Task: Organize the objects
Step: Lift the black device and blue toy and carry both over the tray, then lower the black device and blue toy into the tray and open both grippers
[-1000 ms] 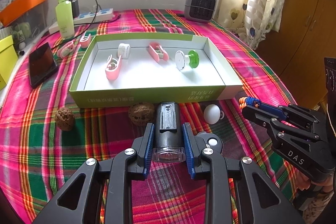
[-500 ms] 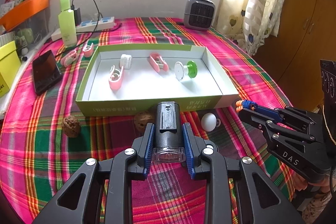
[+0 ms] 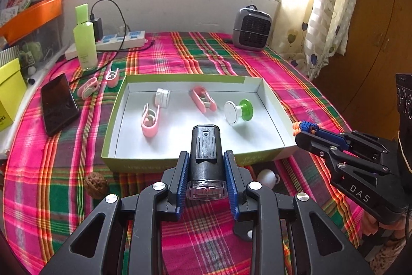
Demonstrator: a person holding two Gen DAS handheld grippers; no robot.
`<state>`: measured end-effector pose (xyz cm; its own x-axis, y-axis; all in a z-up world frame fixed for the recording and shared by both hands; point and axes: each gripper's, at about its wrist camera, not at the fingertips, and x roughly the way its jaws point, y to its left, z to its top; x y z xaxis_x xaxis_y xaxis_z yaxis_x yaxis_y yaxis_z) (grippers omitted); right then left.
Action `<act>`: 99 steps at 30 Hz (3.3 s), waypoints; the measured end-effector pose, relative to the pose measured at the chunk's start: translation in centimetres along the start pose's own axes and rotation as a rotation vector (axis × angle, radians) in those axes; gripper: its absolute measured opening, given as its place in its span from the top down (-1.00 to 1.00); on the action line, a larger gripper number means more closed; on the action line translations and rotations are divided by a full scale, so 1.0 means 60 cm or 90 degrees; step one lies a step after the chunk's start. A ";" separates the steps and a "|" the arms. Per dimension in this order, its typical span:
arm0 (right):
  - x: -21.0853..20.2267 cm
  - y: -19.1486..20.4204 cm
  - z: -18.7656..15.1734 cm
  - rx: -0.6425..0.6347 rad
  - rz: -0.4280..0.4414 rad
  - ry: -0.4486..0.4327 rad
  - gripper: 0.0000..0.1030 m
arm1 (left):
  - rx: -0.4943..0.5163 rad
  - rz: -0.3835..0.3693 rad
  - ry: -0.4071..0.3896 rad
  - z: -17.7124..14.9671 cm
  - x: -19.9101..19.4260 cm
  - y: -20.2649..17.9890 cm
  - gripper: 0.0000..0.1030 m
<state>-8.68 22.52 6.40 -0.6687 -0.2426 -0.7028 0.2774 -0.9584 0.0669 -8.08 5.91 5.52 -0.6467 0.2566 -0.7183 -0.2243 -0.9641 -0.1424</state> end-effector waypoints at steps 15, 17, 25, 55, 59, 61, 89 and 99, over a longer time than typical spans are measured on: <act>0.054 -0.010 0.061 -0.007 -0.006 0.009 0.65 | -0.008 0.011 0.001 0.045 0.048 0.023 0.51; 0.067 -0.014 0.071 -0.006 -0.006 0.014 0.65 | -0.008 0.014 0.000 0.052 0.056 0.025 0.51; 0.120 -0.032 0.094 -0.002 -0.010 0.045 0.65 | -0.011 0.025 0.009 0.070 0.088 0.039 0.51; 0.193 -0.038 0.114 0.000 0.000 0.091 0.65 | -0.022 0.031 0.049 0.083 0.156 0.053 0.51; 0.194 -0.038 0.114 0.001 0.001 0.093 0.65 | -0.022 0.027 0.051 0.083 0.158 0.053 0.51; 0.195 -0.038 0.115 0.001 0.001 0.093 0.65 | -0.024 0.025 0.051 0.083 0.159 0.054 0.51; 0.180 -0.039 0.112 0.030 0.013 0.076 0.27 | -0.013 0.045 0.048 0.079 0.147 0.047 0.39; 0.154 -0.030 0.110 0.027 0.007 0.051 0.27 | -0.009 0.050 0.032 0.076 0.126 0.043 0.32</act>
<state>-19.89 20.99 4.49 -0.6086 -0.2420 -0.7557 0.2540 -0.9617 0.1034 -16.88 5.69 2.84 -0.6240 0.1772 -0.7611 -0.1638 -0.9820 -0.0943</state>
